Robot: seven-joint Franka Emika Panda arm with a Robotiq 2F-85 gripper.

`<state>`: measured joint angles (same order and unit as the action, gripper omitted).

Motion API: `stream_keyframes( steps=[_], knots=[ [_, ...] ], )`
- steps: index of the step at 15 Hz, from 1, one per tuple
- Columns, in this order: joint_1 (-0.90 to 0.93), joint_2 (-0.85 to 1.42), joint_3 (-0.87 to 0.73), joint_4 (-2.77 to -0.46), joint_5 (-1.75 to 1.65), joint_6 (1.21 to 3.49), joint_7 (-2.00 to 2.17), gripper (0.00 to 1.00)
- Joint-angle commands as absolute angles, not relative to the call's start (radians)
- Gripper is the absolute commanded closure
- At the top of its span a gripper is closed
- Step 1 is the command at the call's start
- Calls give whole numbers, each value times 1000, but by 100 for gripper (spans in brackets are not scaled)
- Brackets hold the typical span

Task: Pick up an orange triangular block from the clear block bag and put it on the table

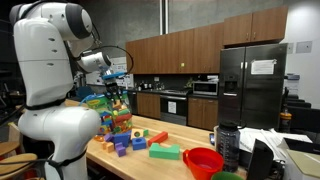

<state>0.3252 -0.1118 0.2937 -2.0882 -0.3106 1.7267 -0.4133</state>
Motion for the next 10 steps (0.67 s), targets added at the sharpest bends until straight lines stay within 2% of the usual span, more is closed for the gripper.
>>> stream_keyframes(
  steps=[1,2,3,4,5,8,10],
  knots=[
    [324,-102,296,-2076,-286,1751,-412,89],
    [324,-103,296,-2075,-284,1752,-415,73],
    [324,-102,295,-2078,-283,1761,-417,41],
    [324,-101,296,-2077,-283,1763,-418,40],
    [323,-102,299,-2083,-309,1748,-413,60],
    [323,-100,300,-2082,-309,1757,-413,41],
    [323,-98,300,-2082,-309,1758,-413,40]
  ],
)
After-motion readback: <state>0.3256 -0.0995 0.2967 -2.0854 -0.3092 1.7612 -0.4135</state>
